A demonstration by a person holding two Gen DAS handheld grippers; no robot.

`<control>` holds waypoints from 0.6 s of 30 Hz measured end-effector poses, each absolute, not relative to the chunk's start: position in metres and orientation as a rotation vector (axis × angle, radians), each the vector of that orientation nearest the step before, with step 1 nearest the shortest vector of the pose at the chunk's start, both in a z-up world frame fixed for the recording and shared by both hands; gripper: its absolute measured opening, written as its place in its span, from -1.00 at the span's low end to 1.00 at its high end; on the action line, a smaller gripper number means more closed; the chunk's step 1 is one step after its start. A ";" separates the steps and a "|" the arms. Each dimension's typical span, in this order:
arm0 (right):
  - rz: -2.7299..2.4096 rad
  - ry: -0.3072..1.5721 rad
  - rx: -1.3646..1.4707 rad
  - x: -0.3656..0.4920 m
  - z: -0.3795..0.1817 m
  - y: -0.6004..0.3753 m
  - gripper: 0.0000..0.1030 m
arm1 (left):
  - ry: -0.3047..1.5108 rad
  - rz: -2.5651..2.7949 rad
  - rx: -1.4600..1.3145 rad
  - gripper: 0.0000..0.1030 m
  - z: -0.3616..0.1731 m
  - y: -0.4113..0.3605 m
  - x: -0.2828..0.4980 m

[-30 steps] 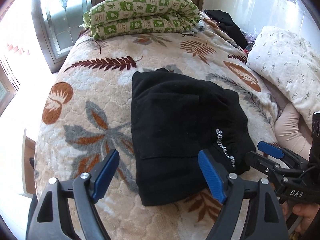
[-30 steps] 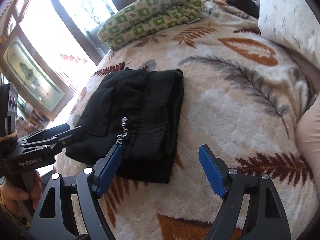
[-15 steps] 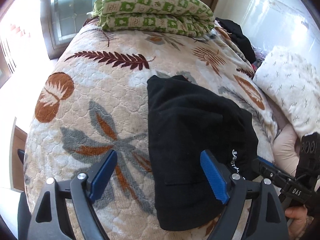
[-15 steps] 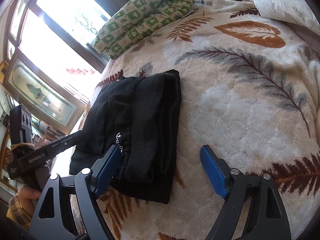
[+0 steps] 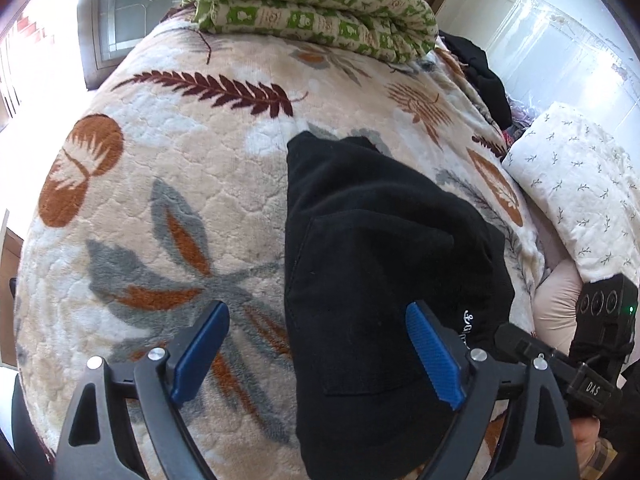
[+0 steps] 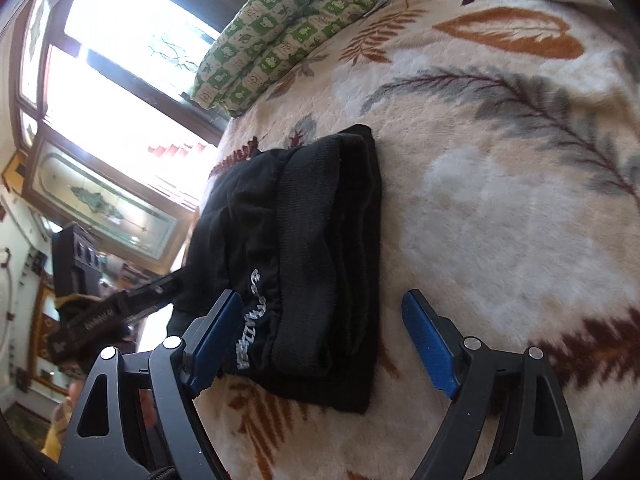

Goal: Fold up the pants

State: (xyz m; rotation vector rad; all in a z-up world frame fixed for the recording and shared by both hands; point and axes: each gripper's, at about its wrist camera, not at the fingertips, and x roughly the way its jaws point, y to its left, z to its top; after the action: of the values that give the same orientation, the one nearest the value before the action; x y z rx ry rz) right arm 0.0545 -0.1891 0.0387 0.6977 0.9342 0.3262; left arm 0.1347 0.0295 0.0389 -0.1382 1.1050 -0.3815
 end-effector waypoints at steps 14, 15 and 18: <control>0.484 0.964 0.621 0.084 0.032 -0.184 0.27 | 1.137 -0.391 -0.115 1.00 0.021 0.016 0.145; 0.468 0.969 0.636 0.083 0.031 -0.188 0.11 | 1.138 -0.386 -0.117 1.00 0.022 0.016 0.145; 0.454 0.964 0.764 0.077 0.022 -0.204 -0.22 | 1.133 -0.377 -0.117 0.96 0.023 0.015 0.142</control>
State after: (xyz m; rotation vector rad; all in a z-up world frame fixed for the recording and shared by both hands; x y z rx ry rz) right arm 0.0772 -0.2035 0.0218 0.7637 0.9636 0.4535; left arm 0.1420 0.0147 0.0232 -0.1172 1.1335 -0.3772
